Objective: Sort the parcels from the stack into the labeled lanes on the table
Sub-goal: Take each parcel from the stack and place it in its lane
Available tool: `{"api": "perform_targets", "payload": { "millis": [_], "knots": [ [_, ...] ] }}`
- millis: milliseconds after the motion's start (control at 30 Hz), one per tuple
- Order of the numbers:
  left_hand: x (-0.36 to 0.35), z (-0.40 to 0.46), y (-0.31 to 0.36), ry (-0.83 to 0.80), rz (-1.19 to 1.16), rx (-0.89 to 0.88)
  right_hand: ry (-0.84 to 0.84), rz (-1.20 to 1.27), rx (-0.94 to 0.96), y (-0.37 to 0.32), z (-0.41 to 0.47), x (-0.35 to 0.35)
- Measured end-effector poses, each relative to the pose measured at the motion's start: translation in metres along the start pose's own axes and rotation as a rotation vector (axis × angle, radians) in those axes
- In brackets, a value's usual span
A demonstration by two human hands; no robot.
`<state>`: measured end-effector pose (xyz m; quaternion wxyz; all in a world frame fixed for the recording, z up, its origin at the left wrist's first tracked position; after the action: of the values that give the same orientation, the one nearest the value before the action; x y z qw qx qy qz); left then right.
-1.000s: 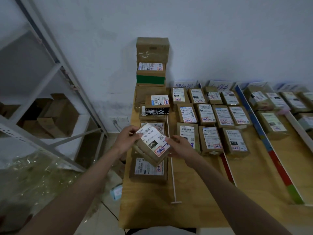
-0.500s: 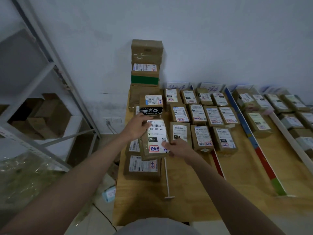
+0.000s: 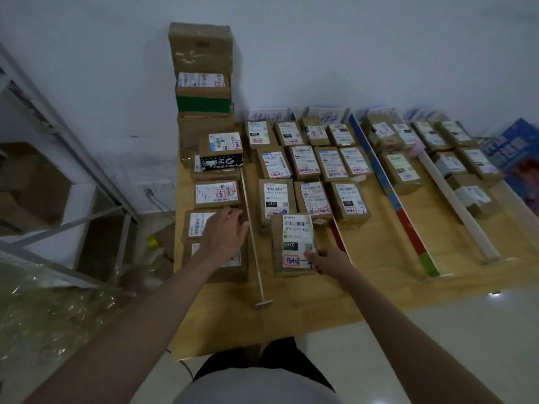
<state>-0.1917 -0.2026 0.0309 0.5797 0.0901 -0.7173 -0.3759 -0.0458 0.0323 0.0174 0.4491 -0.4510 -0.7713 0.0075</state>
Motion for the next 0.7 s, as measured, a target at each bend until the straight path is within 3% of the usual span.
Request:
{"api": "perform_targets", "payload": {
  "millis": [267,700],
  "knots": [
    [-0.044,-0.053,-0.018,0.009,0.082,0.124,-0.119,-0.098,-0.031,0.035,0.021,-0.042],
    [-0.048,-0.090,-0.024,0.066,0.189,0.210,-0.156,-0.107,0.029,0.016,0.066,-0.062]
  ]
}}
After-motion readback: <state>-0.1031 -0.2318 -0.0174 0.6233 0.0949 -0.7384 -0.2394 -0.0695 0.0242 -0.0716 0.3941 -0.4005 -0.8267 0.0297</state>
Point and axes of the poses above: each hand's wrist, its own z-axis towards the middle knuckle, its own x-axis out of the back of the hand, y = z × x, the point moved 5 cm from there along z, towards the middle knuckle, and after that the axes turned 15 degrees about -z, right-handed, at the moved point
